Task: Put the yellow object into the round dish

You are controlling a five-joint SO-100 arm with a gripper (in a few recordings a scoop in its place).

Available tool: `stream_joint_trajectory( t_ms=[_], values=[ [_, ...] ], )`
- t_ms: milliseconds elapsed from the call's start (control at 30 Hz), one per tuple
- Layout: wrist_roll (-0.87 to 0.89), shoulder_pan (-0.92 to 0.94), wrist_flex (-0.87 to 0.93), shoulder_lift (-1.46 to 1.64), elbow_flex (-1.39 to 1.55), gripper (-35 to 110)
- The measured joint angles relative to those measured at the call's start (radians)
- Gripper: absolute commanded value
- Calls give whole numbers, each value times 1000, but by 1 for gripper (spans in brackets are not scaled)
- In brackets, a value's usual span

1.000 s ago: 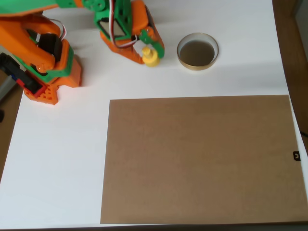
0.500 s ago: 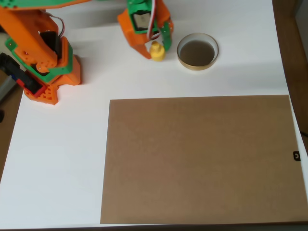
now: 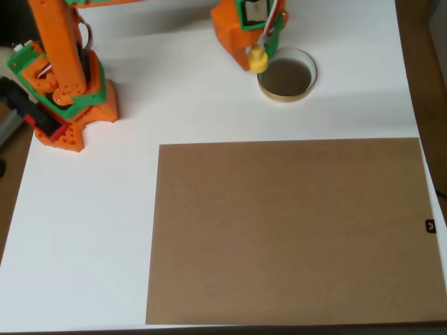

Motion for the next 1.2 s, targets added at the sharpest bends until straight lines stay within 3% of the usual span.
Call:
stream_joint_trajectory(
  t_ms=[1033, 1200],
  values=[
    [32, -29, 179, -551, -647, 0],
    [46, -35, 221, -604, -726, 10]
  ],
)
